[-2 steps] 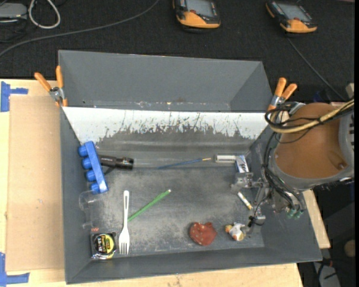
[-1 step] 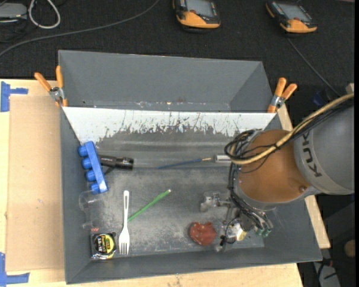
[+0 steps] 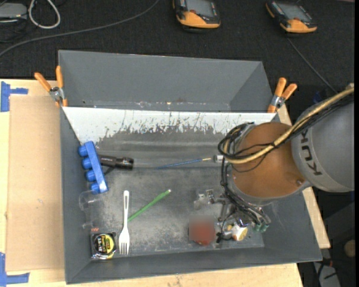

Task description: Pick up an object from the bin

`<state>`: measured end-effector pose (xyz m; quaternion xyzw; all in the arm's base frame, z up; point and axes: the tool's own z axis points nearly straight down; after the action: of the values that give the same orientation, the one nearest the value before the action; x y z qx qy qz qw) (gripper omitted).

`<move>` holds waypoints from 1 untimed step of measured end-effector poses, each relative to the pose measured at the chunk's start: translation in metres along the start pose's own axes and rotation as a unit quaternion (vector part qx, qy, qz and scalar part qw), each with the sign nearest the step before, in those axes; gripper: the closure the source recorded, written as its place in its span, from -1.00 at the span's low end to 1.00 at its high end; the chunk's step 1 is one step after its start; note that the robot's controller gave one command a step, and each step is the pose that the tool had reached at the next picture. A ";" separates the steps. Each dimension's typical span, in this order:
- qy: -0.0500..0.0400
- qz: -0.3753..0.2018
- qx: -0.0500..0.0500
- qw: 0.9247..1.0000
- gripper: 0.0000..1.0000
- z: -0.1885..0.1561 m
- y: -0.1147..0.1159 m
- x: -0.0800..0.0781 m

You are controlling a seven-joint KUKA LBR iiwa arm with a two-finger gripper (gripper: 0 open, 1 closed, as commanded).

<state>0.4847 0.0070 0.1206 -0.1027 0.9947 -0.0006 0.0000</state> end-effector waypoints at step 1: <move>0.002 -0.136 -0.003 0.991 -1.00 0.013 0.024 -0.006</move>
Offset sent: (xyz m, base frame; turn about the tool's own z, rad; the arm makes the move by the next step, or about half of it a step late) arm -0.0105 0.0053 -0.0506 -0.1089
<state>0.4856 0.0317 0.1071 -0.2368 0.9715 0.0018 -0.0025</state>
